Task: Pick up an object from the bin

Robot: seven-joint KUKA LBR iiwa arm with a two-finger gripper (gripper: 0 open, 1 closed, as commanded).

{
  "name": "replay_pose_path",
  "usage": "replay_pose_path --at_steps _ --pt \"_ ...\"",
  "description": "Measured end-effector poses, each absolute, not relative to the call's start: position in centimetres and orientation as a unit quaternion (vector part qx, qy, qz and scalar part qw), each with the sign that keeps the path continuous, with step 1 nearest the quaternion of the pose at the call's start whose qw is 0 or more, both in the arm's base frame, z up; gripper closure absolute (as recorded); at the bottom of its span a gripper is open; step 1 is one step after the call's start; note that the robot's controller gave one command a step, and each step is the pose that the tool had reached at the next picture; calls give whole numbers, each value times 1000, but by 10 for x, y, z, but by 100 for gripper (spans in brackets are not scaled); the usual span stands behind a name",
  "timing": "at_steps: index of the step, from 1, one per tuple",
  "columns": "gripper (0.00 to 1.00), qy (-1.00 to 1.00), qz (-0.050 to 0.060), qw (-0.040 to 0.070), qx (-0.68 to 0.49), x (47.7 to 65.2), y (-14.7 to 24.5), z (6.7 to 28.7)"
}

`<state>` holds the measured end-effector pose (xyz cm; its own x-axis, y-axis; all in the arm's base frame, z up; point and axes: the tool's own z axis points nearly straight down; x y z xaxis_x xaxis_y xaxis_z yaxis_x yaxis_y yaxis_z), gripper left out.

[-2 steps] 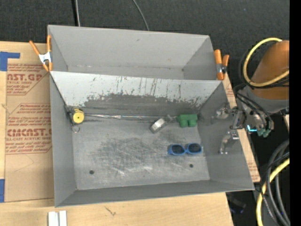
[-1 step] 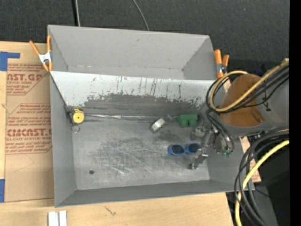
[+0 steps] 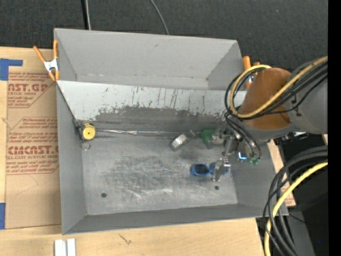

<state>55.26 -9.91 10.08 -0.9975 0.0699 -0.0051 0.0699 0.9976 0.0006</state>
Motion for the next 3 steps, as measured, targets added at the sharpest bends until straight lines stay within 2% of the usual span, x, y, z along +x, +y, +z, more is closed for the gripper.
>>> replay_pose_path --at_steps 1,2,3 --pt "0 987 0 -1 162 516 -91 99" --pt "0 960 -1 6 279 498 -63 73" --pt "0 960 -1 4 279 500 -64 74"
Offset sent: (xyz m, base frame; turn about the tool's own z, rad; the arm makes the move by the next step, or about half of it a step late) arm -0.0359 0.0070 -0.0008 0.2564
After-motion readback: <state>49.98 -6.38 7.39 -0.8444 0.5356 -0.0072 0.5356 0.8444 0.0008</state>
